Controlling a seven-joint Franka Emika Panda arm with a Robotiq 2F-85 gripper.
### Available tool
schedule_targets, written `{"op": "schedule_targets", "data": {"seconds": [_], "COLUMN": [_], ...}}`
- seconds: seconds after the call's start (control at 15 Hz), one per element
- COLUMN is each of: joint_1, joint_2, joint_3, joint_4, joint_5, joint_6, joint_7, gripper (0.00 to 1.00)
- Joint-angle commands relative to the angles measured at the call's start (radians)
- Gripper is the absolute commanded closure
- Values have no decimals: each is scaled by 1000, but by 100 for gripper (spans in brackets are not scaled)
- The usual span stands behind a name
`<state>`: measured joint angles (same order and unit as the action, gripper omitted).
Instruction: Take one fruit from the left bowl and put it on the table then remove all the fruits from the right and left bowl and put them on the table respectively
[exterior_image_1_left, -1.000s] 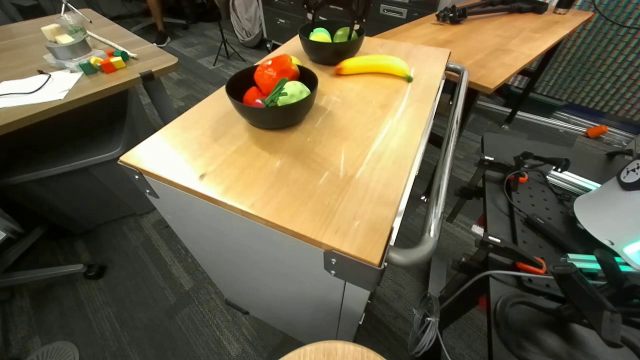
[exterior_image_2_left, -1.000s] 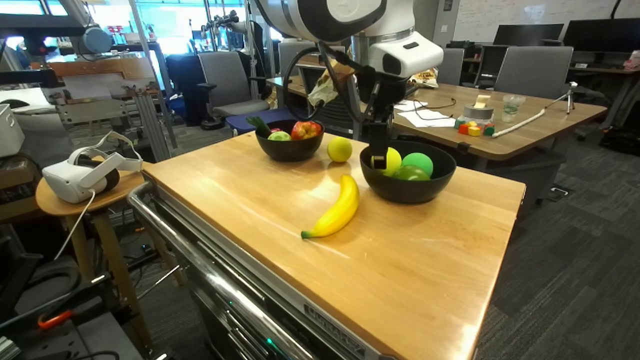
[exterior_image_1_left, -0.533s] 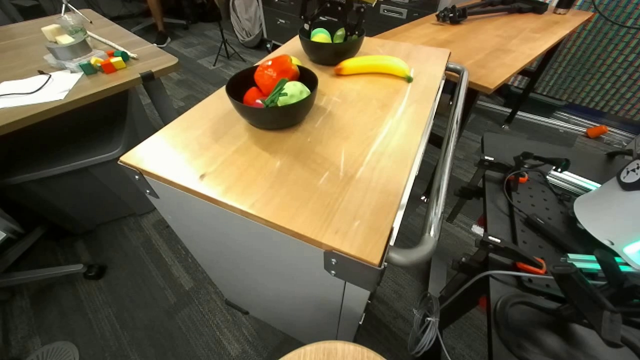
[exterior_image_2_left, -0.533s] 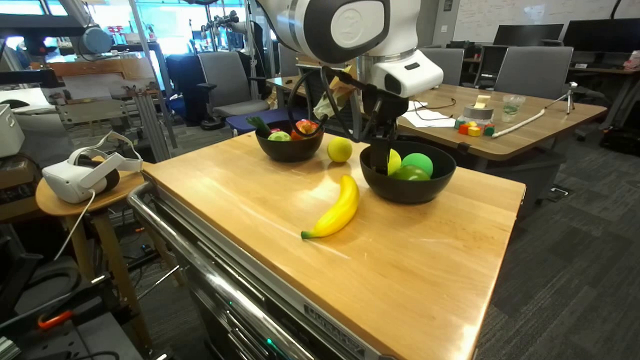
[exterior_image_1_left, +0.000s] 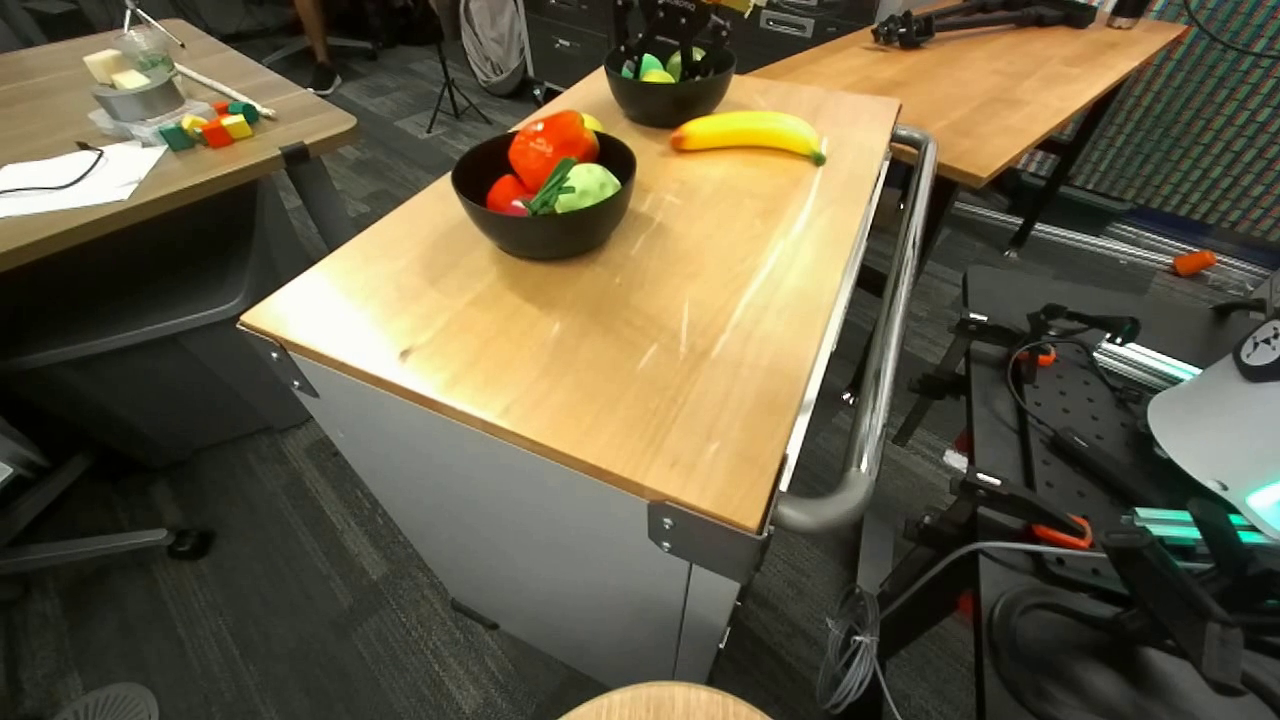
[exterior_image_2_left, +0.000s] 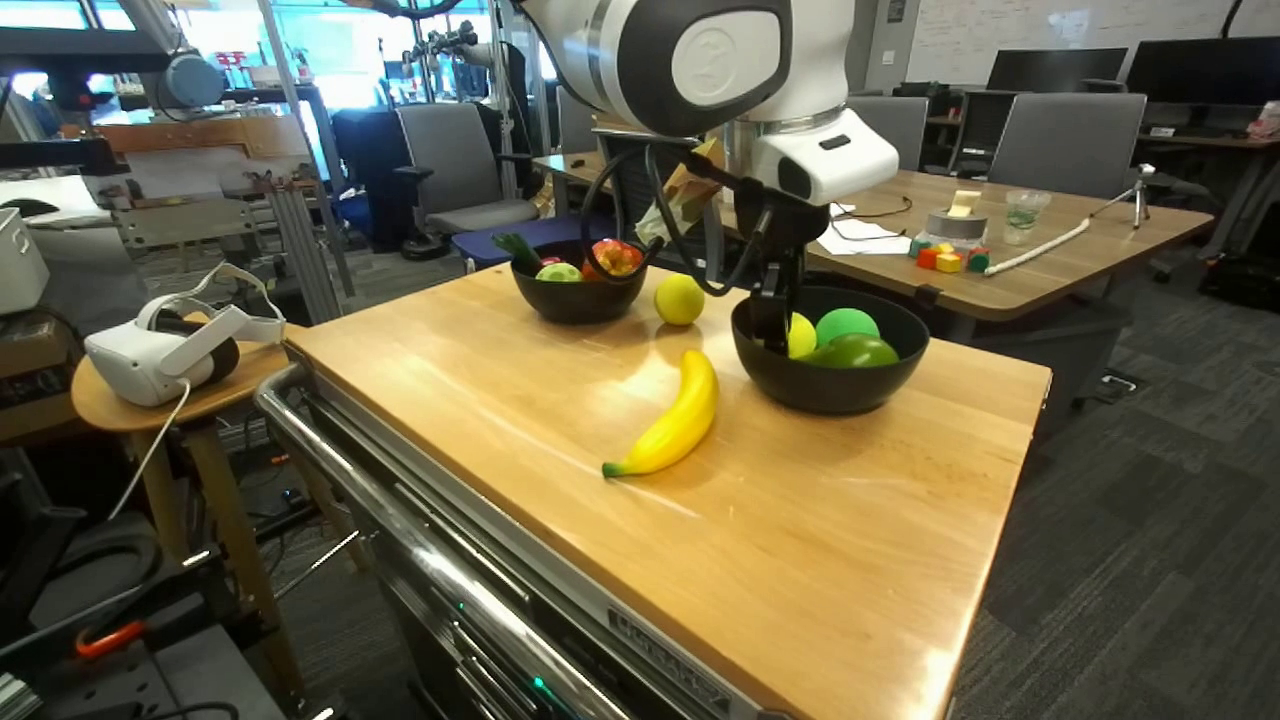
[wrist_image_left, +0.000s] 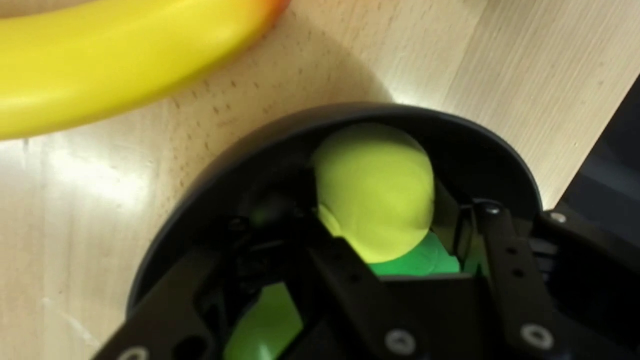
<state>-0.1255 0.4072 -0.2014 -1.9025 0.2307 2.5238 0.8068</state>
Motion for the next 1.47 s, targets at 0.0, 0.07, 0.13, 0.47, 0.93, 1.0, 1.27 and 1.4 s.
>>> {"op": "schedule_targets", "data": {"seconds": [0.0, 0.07, 0.13, 0.47, 0.93, 1.0, 1.27, 1.4], "joint_1": [1, 12, 27, 87, 123, 123, 119, 124], "joint_2": [-24, -35, -53, -177, -380, -414, -529, -571], "joint_3": [-20, -35, -55, -86, 21, 39, 115, 154], "joint_4": [-4, -11, -20, -37, -153, -186, -330, -396], "joint_5": [-11, -31, -67, -191, -307, -329, -342, -313], "joint_6": [27, 37, 48, -49, -225, -233, -222, -221], "joint_7": [7, 23, 41, 205, 315, 324, 329, 303], "gripper": [71, 71, 71, 72, 72, 72, 72, 72]}}
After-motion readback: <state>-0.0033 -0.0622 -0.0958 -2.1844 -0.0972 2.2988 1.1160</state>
